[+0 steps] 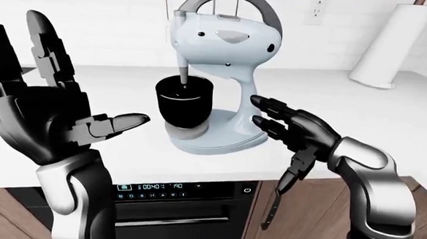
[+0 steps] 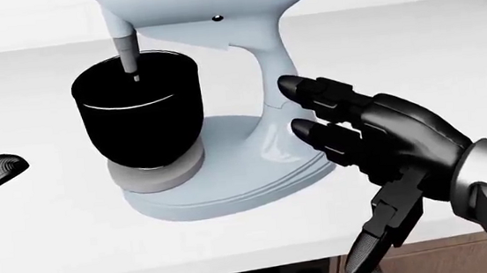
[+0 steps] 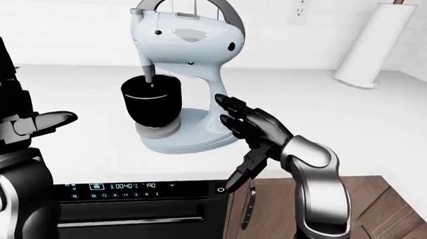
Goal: Open the stand mixer head.
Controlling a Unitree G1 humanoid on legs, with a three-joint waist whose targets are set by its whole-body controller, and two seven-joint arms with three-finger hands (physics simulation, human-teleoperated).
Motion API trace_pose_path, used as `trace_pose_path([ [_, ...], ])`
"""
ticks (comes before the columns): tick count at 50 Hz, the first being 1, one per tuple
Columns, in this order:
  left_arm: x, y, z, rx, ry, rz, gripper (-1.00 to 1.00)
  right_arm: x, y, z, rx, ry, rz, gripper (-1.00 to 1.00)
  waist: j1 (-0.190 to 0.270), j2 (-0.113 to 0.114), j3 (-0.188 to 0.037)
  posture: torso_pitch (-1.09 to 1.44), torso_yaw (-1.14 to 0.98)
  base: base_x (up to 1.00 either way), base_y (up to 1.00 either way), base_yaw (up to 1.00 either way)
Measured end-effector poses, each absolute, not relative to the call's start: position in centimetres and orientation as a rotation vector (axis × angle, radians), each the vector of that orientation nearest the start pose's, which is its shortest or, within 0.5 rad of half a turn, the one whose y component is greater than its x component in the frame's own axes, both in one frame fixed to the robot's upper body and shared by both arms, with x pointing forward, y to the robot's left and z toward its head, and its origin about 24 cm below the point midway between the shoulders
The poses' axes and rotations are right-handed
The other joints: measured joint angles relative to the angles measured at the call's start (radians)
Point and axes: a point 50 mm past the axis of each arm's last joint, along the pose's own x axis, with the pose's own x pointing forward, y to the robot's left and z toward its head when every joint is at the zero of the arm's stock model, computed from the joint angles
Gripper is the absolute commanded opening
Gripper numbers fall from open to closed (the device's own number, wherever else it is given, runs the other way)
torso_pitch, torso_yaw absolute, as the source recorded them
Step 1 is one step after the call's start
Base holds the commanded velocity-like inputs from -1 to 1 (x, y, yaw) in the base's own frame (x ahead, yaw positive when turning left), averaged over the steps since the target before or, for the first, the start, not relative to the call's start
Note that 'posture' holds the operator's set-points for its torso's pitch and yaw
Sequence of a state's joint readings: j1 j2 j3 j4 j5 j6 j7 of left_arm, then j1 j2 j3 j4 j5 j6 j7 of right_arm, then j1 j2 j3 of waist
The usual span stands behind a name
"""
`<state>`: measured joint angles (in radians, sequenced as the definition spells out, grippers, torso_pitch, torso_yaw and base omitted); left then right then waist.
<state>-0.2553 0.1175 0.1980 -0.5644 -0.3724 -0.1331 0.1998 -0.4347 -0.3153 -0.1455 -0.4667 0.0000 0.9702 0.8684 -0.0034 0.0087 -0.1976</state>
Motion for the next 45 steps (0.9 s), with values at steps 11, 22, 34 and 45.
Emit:
trace_pose_path([
  [11, 22.4, 19.6, 23.4, -0.319, -0.937, 0.158, 1.00, 27.8, -16.4, 17.6, -0.208, 0.150, 0.710, 1.00, 0.000, 0.000, 0.000, -0.24, 0.00, 0.00, 0.00, 0.00],
  [22, 22.4, 19.6, 23.4, -0.320, -0.935, 0.159, 1.00, 28.1, -16.4, 17.3, -0.207, 0.157, 0.709, 1.00, 0.000, 0.000, 0.000, -0.24, 0.00, 0.00, 0.00, 0.00],
  [34, 22.5, 19.6, 23.3, -0.320, -0.933, 0.161, 1.00, 28.6, -16.4, 17.1, -0.208, 0.159, 0.709, 1.00, 0.000, 0.001, -0.001, -0.24, 0.00, 0.00, 0.00, 0.00],
  [45, 22.5, 19.6, 23.5, -0.320, -0.938, 0.159, 1.00, 29.0, -16.4, 16.9, -0.208, 0.161, 0.708, 1.00, 0.000, 0.001, 0.000, -0.24, 0.00, 0.00, 0.00, 0.00],
])
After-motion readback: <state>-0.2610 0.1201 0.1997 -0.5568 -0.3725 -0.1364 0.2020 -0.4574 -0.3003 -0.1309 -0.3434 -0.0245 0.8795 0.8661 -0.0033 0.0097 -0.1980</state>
